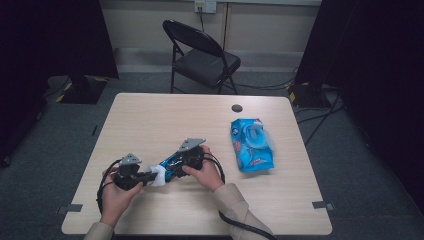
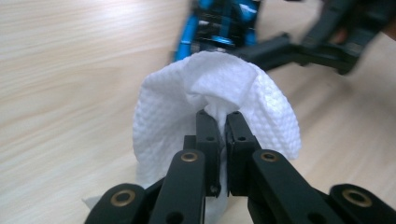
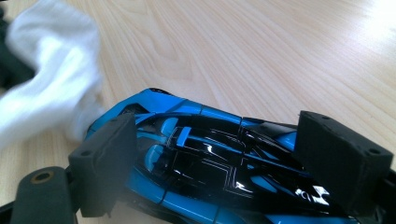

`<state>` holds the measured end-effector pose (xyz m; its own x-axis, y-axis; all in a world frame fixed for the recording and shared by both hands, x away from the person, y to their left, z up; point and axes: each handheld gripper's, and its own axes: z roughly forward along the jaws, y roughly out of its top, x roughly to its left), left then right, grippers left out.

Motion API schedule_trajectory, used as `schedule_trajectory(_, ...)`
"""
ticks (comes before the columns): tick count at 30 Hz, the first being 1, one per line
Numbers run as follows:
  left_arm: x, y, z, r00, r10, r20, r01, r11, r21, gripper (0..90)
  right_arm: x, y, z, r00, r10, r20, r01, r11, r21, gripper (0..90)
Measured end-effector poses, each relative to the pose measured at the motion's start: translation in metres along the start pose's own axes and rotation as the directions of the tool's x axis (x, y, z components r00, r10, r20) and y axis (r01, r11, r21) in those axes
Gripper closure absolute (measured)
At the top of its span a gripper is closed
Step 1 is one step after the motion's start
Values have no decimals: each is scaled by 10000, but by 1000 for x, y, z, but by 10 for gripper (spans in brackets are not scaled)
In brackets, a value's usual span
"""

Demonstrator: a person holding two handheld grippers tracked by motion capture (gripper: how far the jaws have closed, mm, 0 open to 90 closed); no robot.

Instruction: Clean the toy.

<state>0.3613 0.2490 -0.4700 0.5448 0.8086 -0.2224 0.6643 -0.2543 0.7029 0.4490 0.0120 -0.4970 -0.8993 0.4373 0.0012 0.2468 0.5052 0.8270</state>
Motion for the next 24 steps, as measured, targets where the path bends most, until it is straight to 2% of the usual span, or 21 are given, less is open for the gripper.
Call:
schedule_trajectory(3,10,-1,3,9994,-225,-269,225,9997,21,866,0,0,0,10000,-3,7,3,10000,1,133)
schedule_trajectory(9,20,-2,18,9952,-621,-761,645,9975,294,864,0,0,0,10000,0,1,0,10000,-30,133)
schedule_trajectory(12,20,2,24,9947,-558,-859,582,9980,259,861,0,-1,0,10000,-5,15,5,10000,-51,133)
schedule_trajectory(16,15,3,28,9946,-265,-1002,300,9990,335,861,0,-1,0,10000,-19,15,19,10000,-57,133)
schedule_trajectory(24,5,-2,23,9984,-40,-565,72,9984,563,865,0,-2,0,10000,-29,-5,29,9999,-138,133)
